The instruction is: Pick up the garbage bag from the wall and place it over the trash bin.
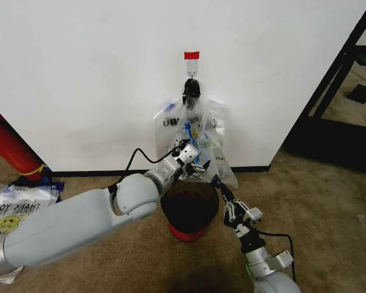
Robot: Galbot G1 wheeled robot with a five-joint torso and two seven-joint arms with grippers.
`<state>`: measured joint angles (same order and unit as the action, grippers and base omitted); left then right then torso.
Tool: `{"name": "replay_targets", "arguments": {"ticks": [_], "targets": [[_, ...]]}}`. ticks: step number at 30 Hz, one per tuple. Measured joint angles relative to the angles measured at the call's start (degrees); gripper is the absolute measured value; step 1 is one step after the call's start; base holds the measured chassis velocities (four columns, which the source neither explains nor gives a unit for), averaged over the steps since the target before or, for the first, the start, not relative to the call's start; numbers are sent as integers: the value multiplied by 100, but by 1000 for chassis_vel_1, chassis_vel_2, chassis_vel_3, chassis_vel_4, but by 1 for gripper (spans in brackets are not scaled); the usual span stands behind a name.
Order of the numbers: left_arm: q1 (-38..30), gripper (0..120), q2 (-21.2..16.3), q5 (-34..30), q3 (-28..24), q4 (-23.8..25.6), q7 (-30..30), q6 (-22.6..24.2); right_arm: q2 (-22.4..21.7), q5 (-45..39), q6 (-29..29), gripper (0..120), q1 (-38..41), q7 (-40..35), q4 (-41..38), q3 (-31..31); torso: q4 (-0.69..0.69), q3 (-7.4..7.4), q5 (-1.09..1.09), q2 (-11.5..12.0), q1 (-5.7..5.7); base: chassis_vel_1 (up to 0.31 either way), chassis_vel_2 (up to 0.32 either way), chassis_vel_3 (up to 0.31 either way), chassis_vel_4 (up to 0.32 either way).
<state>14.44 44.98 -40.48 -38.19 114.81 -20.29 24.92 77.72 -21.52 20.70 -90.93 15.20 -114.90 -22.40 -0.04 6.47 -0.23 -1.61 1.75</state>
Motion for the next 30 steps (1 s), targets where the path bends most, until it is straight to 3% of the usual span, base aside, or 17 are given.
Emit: {"name": "replay_targets", "arguments": {"ticks": [12,22,30], "targets": [[-423,86,16,-28,-366,-181,-54,238,4,-7,35,0,2,24,-23,63,-2,0,0,0,0,0,0,0,0],[-940,50,190,-286,-779,-382,-474,916,30,-1,95,0,-73,92,-16,117,-1,0,0,0,0,0,0,0,0],[-1123,40,180,-457,-899,-383,-524,1042,26,2,137,0,-71,116,46,132,-1,0,0,0,0,0,0,0,0]]}}
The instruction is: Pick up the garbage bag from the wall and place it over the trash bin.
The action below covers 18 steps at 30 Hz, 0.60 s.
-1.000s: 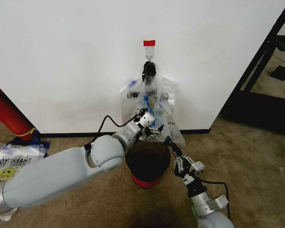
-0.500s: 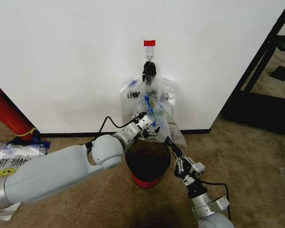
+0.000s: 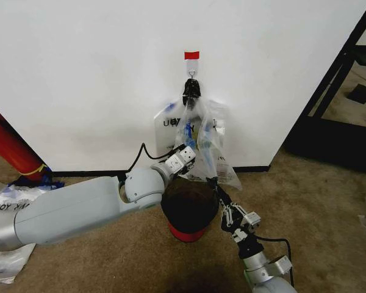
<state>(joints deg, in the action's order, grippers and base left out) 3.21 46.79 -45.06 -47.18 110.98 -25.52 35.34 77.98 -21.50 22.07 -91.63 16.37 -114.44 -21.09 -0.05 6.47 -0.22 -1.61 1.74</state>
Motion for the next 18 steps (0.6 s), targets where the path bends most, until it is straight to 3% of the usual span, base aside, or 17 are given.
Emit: {"name": "replay_targets", "arguments": {"ticks": [11,15,18], "targets": [[-30,0,-33,-703,174,105,-275,131,-22,-120,-65,0,123,-44,-40,0,1,0,0,0,0,0,0,0,0],[50,0,-29,-920,298,170,-438,121,-24,-121,-69,0,124,-53,-45,-6,0,0,0,0,0,0,0,0,0],[254,0,-46,-1133,713,276,-584,-24,-25,-121,-58,0,122,-67,-43,-27,-1,0,0,0,0,0,0,0,0]]}}
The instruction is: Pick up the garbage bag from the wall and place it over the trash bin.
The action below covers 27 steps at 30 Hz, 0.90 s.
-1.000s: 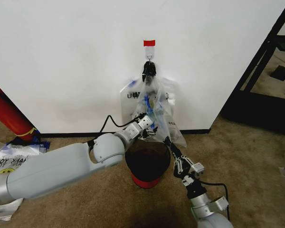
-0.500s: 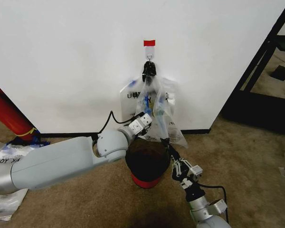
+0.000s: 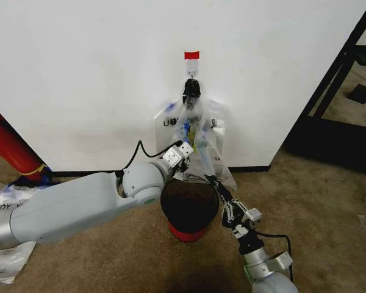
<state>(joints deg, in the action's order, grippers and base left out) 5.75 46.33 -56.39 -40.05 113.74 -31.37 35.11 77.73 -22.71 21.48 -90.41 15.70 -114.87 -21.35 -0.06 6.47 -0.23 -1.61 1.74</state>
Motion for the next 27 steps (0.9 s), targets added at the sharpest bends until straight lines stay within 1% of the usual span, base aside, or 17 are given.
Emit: {"name": "replay_targets", "arguments": {"ticks": [3,4,5,7,9,11,13,14,17,18,20,21,22,23,25,26,27], "targets": [[321,0,-84,-168,537,180,-78,-559,5,-76,6,0,23,-36,18,-35,0,0,0,0,0,0,0,0,0],[321,0,-84,-168,537,180,-78,-559,5,-76,6,0,23,-36,18,-35,0,0,0,0,0,0,0,0,0],[458,0,-132,-173,706,251,-78,-792,10,-115,6,0,32,-54,24,-42,0,0,0,0,0,0,0,0,0],[974,0,-354,-136,1178,552,-13,-1357,51,-280,-18,0,65,-189,34,-41,2,-1,0,0,0,0,0,0,0],[1413,0,-502,49,1425,777,33,-1716,96,-383,-53,0,96,-307,43,-23,3,0,-1,0,0,0,0,0,0],[1572,0,-544,144,1502,854,57,-1810,118,-405,-68,0,116,-378,47,-14,3,-1,-1,0,0,0,0,0,0],[2063,0,-604,439,1732,1042,136,-2040,157,-419,-90,0,150,-572,50,9,4,0,0,0,0,0,0,0,0],[2142,0,-603,484,1778,1065,150,-2075,164,-419,-93,0,151,-608,49,10,4,0,-1,0,0,0,0,0,0],[2786,0,-486,709,2252,1227,222,-2379,224,-421,-143,0,127,-854,-15,17,-1,-1,0,0,0,0,0,0,0],[3092,0,-406,764,2513,1326,240,-2510,237,-421,-161,0,103,-912,-48,16,-1,-1,-1,0,0,0,0,0,0],[3239,0,-367,798,2642,1375,254,-2570,240,-420,-167,0,80,-932,-66,13,0,-1,-1,0,0,0,0,0,0],[3641,0,-256,934,2971,1508,334,-2762,238,-388,-176,0,2,-964,-107,3,2,-1,0,0,0,0,0,0,0],[3745,0,-226,977,3049,1547,363,-2810,232,-352,-176,2,-30,-976,-118,-3,2,-1,-1,0,0,0,0,0,0],[3978,0,-168,1087,3212,1657,442,-2899,213,-259,-169,8,-106,-1007,-138,-17,2,-1,-1,0,0,0,0,0,0],[4118,0,-135,1173,3296,1743,492,-2942,188,-179,-152,14,-180,-1030,-158,-32,2,-1,1,0,0,0,0,0,0],[4118,0,-135,1173,3296,1743,492,-2942,188,-179,-152,14,-180,-1030,-158,-32,2,-1,1,0,0,0,0,0,0],[4193,0,-116,1238,3335,1787,520,-2959,168,-120,-133,18,-249,-1052,-199,-46,2,-1,1,0,0,0,0,0,0]]}}
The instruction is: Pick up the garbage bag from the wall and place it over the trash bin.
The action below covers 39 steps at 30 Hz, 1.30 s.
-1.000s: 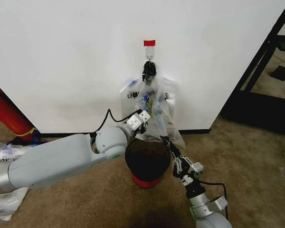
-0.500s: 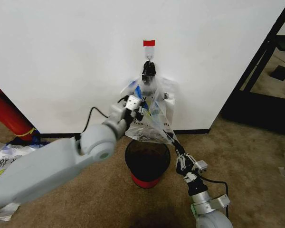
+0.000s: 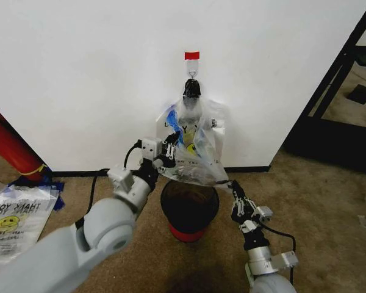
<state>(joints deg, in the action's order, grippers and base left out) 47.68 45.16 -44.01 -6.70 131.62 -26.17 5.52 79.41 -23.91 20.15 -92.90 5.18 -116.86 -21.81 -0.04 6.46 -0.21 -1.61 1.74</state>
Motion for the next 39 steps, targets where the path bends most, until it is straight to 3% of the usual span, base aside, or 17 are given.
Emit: {"name": "replay_targets", "arguments": {"ticks": [7,10,16,19,21,22,27,32,35,39], "targets": [[277,0,187,428,-15,19,127,-64,-324,494,146,43,-598,-9,-475,-236,-1,0,-1,0,0,0,0,0,0],[297,0,274,535,-82,-74,141,-73,-701,498,37,58,-730,-135,-805,-403,-2,0,-1,0,0,0,0,0,0],[278,0,274,590,-207,-170,144,-74,-1373,-166,-615,74,-103,-477,-1082,-391,1,1,1,0,0,0,0,0,0],[153,0,313,602,-375,-276,150,-74,-1810,-311,-822,89,212,-553,-1083,-394,5,1,0,0,1,0,0,0,0],[25,0,372,600,-521,-386,169,-72,-2196,-306,-924,96,432,-587,-1025,-379,-8,1,-3,0,1,0,0,0,0],[0,0,392,600,-555,-421,174,-67,-2490,-261,-998,98,713,-595,-869,-244,-3,1,1,0,1,0,0,0,0],[-1,0,398,599,-571,-442,174,-46,-2952,-235,-1274,100,1638,-617,-435,427,2,2,1,0,1,0,0,0,0],[10,0,403,596,-568,-434,172,-33,-2986,-395,-1447,98,2195,-707,-223,892,-1,2,-1,0,1,0,0,0,0],[11,0,387,590,-560,-415,172,-26,-2858,-560,-1503,90,2570,-766,-44,1220,-1,2,-1,0,1,0,0,0,0],[5,0,380,577,-556,-405,169,-17,-2650,-739,-1609,88,2870,-800,52,1560,-1,1,-1,0,1,0,0,0,0]]}}
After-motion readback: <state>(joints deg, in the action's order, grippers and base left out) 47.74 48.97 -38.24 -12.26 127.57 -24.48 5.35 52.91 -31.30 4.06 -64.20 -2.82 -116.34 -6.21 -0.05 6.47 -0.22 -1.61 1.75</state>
